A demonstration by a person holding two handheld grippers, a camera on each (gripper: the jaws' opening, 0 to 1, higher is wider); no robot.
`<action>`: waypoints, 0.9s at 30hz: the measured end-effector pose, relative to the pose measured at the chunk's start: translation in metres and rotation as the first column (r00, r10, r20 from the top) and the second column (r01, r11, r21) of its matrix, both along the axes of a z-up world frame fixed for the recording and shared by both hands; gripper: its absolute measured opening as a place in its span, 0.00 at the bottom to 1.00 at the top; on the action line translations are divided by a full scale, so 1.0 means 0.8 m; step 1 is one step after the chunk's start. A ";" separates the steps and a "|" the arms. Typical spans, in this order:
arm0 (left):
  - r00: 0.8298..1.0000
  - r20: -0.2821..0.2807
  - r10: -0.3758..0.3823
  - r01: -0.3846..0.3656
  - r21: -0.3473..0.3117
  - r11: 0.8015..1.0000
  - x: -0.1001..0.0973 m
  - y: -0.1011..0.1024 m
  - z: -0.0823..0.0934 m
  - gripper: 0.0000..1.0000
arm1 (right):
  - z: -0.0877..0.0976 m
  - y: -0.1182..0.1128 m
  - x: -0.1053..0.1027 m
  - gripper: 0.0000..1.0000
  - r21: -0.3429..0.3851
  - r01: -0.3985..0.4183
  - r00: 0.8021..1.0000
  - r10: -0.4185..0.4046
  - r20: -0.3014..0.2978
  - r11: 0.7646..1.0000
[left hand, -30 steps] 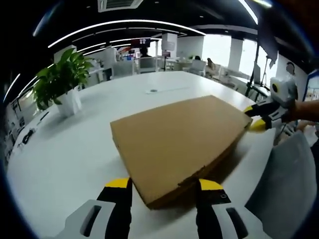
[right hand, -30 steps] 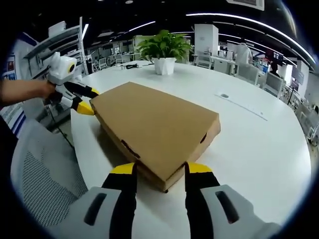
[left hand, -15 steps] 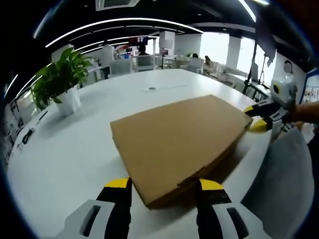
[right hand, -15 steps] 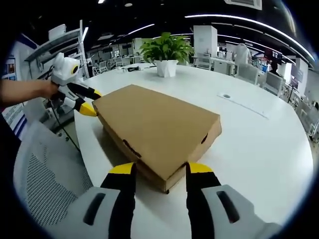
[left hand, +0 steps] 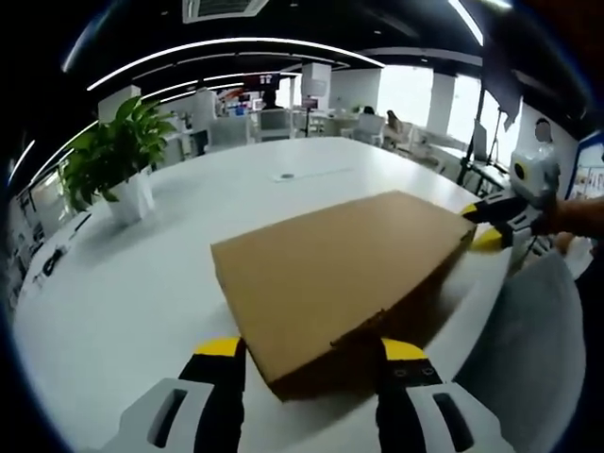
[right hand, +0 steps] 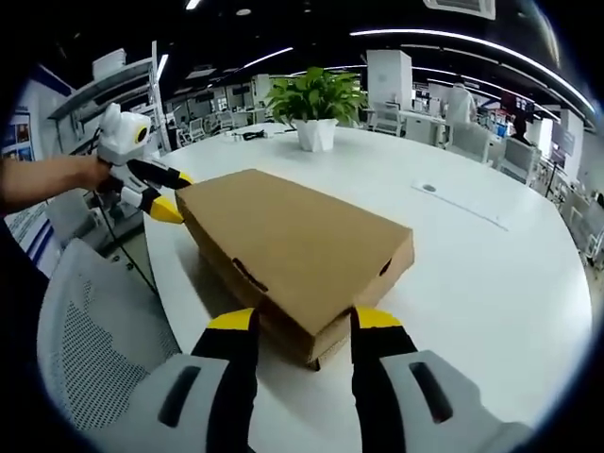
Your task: Operate the shoe box by opening the lid, removing the specified soft item, and placing it in the target area until the item is outside and the box remains undamaged.
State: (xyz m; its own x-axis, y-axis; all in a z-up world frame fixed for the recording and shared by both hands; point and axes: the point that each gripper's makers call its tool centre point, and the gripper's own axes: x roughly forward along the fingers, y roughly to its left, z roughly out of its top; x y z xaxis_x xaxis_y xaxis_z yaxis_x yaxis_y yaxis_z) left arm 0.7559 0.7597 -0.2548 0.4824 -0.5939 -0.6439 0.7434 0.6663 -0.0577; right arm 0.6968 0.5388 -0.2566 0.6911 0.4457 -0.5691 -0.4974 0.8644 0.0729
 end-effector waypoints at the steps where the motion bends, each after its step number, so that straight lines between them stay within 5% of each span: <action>1: 1.000 0.000 0.000 0.000 -0.002 1.000 0.000 0.000 0.001 0.57 | 0.001 0.000 0.000 0.35 -0.003 -0.002 1.000 0.002 0.002 1.000; 27: 0.999 0.045 -0.016 0.019 -0.074 0.997 0.008 -0.018 0.067 0.61 | 0.058 -0.002 0.012 0.41 0.018 -0.006 0.999 0.006 0.040 1.000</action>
State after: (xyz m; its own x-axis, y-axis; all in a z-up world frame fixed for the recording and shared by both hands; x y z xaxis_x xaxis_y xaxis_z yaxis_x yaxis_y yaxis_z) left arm 0.7620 0.7451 -0.2014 0.4990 -0.6478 -0.5757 0.7577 0.6485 -0.0729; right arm 0.7062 0.5375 -0.2101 0.7103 0.4599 -0.5329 -0.5055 0.8601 0.0684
